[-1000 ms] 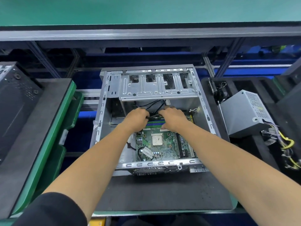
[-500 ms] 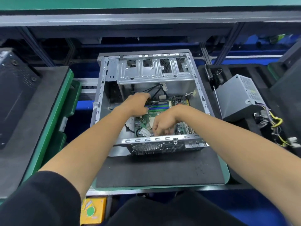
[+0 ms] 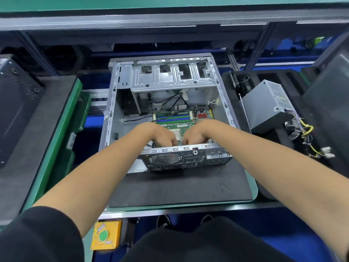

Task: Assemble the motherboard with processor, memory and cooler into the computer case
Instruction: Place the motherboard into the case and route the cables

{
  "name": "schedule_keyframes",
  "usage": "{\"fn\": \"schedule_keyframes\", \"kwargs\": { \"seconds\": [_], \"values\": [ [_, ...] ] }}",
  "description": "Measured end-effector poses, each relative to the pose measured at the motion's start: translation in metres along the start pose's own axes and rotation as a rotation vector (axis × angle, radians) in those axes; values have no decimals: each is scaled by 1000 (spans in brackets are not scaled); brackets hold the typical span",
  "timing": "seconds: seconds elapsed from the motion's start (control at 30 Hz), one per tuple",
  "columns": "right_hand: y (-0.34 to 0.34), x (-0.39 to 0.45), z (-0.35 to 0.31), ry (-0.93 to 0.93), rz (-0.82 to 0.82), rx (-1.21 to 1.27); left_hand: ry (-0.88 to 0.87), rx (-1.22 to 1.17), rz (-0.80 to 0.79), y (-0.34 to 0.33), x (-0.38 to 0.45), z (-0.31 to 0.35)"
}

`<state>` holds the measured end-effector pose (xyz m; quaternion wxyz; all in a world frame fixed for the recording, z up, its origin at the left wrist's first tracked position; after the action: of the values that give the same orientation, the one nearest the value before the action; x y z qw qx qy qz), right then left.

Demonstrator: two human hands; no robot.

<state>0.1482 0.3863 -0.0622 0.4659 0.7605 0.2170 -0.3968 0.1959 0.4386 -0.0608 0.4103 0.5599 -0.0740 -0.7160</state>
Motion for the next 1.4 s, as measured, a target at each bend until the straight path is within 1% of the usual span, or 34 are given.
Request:
{"fn": "schedule_keyframes", "kwargs": {
  "seconds": [0.17,0.4,0.5,0.6,0.77,1.03,1.17,1.3,1.4],
  "values": [
    [6,-3,-3,46,78,-73,2,177,51,-2,4,9],
    [7,-6,1,29,65,61,36,290,107,3,11,6],
    [7,-6,5,4,44,100,35,262,64,0,12,4],
    [5,-5,8,-34,27,194,57,216,42,-2,13,-1],
    [5,1,10,-33,4,270,76,147,-7,-5,14,-8],
    [3,6,18,-46,32,265,85,138,-44,-7,10,-7],
    [3,9,18,-44,39,299,53,137,-37,-7,10,-10],
    [2,10,18,-36,41,294,20,89,-32,-7,8,-12],
    [2,11,19,-30,42,272,33,79,-49,-8,8,-12]
  ]
}}
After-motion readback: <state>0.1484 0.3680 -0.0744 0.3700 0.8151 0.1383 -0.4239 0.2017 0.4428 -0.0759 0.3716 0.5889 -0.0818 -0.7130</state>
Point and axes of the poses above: each hand's wrist, its own x-axis towards the middle knuckle, its own y-axis out of the back of the hand, z = x × y, the point moved 8 cm from there along x, towards the middle knuckle, and after that the axes turned 9 degrees about z, right-handed, at the moved point
